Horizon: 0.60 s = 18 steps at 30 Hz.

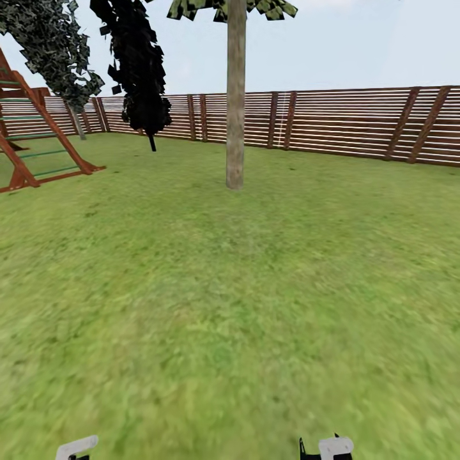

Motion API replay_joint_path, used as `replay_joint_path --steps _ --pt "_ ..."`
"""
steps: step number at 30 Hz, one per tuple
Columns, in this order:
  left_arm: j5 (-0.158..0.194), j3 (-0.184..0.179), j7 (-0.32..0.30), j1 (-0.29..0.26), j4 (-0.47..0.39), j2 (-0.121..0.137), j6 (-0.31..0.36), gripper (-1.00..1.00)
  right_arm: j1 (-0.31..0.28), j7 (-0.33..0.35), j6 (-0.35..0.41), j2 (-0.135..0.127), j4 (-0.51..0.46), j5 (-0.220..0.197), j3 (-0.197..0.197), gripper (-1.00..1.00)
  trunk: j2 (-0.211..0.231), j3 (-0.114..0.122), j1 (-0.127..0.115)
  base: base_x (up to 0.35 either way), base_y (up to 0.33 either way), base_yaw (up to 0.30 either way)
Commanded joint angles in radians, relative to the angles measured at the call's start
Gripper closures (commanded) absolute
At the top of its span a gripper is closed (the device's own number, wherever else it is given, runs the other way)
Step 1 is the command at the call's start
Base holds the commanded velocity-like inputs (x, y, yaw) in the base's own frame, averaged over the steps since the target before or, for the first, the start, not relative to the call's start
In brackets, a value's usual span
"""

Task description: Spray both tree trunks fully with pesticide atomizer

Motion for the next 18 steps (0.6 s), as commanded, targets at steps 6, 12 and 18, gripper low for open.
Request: replay_joint_path --steps 6,12,18 --pt "0.0 0.0 0.001 0.0 0.0 0.0 0.0 1.0 0.001 0.0 0.0 0.0 0.001 0.0 0.0 -1.0 0.0 0.0 0.0 0.34 0.0 0.0" --pt "0.0 0.0 0.001 0.0 0.0 0.0 0.0 1.0 0.001 0.0 0.0 0.0 0.0 0.0 0.0 -1.0 0.0 0.0 0.0 0.34 0.0 0.0" --pt "0.0 0.0 0.001 0.0 0.0 0.0 -0.001 1.0 0.001 0.0 0.0 0.0 0.001 0.0 0.0 -1.0 0.0 0.0 0.0 0.34 0.0 0.0"
